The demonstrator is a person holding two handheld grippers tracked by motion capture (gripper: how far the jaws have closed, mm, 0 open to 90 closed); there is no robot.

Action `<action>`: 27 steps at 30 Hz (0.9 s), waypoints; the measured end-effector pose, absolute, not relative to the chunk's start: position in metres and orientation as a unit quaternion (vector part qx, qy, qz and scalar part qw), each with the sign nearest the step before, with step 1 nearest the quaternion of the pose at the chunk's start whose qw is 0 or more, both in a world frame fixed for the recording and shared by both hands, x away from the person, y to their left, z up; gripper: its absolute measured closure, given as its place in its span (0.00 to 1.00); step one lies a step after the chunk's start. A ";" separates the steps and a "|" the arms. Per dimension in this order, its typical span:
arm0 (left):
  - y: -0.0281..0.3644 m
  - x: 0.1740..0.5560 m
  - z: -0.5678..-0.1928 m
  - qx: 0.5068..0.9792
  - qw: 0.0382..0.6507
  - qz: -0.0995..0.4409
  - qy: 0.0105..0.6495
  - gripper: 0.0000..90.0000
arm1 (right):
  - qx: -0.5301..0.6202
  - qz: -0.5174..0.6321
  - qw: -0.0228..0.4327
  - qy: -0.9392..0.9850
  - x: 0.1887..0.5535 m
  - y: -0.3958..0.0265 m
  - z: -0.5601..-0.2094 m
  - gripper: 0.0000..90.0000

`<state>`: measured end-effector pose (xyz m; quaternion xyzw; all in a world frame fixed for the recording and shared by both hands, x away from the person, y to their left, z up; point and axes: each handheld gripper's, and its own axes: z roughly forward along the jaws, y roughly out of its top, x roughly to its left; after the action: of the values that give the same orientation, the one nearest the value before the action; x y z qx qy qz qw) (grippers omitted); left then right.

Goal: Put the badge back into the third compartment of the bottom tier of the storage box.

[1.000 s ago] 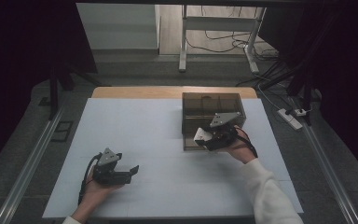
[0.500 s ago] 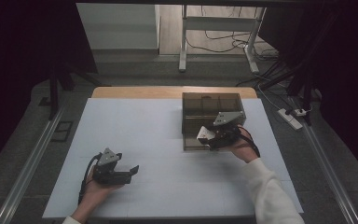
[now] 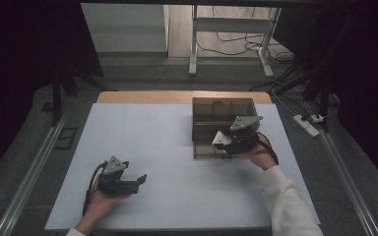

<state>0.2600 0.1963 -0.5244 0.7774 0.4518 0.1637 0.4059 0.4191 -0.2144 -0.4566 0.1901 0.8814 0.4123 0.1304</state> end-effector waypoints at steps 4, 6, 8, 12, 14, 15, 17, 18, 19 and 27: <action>0.196 0.260 -0.524 0.777 0.406 0.164 0.452 0.16 | 0.196 0.414 0.132 0.879 0.420 -0.219 -0.456 0.37; 0.196 0.260 -0.524 0.777 0.406 0.164 0.452 0.16 | 0.198 0.414 0.132 0.879 0.421 -0.221 -0.456 0.37; 0.196 0.260 -0.524 0.777 0.406 0.164 0.452 0.16 | 0.203 0.414 0.133 0.878 0.422 -0.223 -0.456 0.37; 0.196 0.260 -0.524 0.777 0.406 0.164 0.451 0.16 | 0.207 0.414 0.133 0.876 0.423 -0.227 -0.457 0.37; 0.196 0.260 -0.524 0.778 0.406 0.164 0.451 0.16 | 0.209 0.413 0.134 0.876 0.424 -0.229 -0.457 0.37; 0.196 0.260 -0.524 0.777 0.406 0.164 0.452 0.16 | 0.210 0.413 0.135 0.876 0.424 -0.230 -0.457 0.37; 0.196 0.260 -0.524 0.777 0.407 0.164 0.451 0.16 | 0.212 0.415 0.136 0.874 0.425 -0.232 -0.456 0.37; 0.196 0.260 -0.524 0.777 0.407 0.164 0.451 0.16 | 0.215 0.416 0.135 0.873 0.425 -0.233 -0.456 0.37; 0.196 0.260 -0.524 0.777 0.407 0.165 0.451 0.16 | 0.215 0.418 0.136 0.872 0.425 -0.235 -0.455 0.37; 0.197 0.260 -0.524 0.777 0.407 0.164 0.452 0.16 | 0.230 0.421 0.140 0.866 0.428 -0.248 -0.453 0.37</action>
<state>0.2599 0.1967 -0.5242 0.7767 0.4518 0.1645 0.4069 0.4278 -0.2480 -0.4534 0.2304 0.8661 0.4209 0.1401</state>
